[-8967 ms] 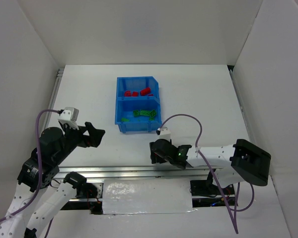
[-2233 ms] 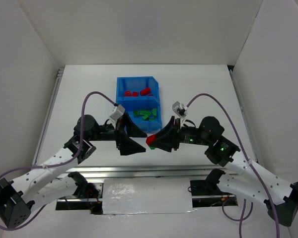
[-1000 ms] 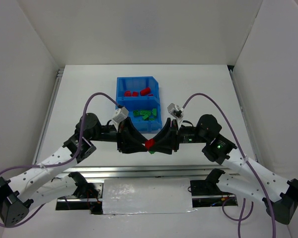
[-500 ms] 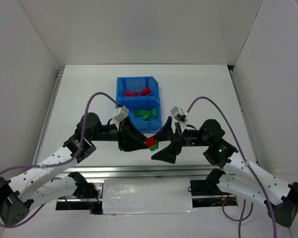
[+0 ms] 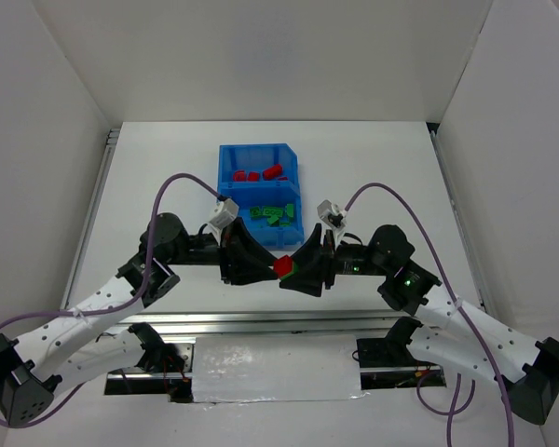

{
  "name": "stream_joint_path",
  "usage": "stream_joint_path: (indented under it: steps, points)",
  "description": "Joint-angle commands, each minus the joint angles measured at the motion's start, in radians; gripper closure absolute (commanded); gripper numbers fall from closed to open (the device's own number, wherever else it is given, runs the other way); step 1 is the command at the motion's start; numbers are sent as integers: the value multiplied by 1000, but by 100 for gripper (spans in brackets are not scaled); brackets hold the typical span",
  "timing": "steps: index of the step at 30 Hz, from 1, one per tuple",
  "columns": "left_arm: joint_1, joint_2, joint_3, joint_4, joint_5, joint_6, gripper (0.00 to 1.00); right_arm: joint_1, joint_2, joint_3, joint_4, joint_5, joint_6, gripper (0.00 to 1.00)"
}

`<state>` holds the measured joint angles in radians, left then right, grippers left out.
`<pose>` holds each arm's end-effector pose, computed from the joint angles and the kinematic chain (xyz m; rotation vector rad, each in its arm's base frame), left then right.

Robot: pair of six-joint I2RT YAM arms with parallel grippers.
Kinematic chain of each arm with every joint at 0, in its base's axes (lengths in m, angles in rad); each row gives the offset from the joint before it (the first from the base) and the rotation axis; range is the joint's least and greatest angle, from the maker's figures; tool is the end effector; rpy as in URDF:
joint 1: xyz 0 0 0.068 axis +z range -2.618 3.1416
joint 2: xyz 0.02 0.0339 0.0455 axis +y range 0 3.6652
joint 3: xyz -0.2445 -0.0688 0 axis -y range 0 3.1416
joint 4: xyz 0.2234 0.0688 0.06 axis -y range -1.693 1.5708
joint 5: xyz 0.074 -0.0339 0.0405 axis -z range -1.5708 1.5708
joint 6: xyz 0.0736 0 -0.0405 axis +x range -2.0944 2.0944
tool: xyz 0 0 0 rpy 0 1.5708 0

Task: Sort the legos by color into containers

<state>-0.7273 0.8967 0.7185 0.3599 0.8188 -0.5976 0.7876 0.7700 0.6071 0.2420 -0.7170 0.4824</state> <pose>0.1287 -0.1865 0.3464 0.8687 1.4327 -1.6056 0.1095 0.1785 0.3169 -0.8836 1.4812 1.5083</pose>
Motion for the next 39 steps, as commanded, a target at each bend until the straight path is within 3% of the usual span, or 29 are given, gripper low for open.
stream_joint_path:
  steps: [1,4,6,10,11,12,25,39]
  points:
    - [-6,-30,45,8,-3,42,100,-2,-14,8,22,30,-18,38]
    - [-6,-28,50,-7,-4,50,100,-2,-43,-3,31,27,-21,45]
    - [-7,-28,48,2,-3,47,100,-1,-49,-1,33,19,-22,62]
    - [-6,-22,47,11,3,38,100,2,-35,11,26,-2,-27,75]
    - [-6,-22,47,13,2,38,100,-2,-28,13,26,-9,-27,91]
    - [-6,-22,45,14,0,36,100,-2,-25,14,23,-4,-25,100]
    - [-6,-41,111,-90,-167,93,100,-2,-58,3,-84,-4,-122,100]
    - [-7,-50,82,-24,-229,79,100,-2,-97,8,-156,43,-162,100]
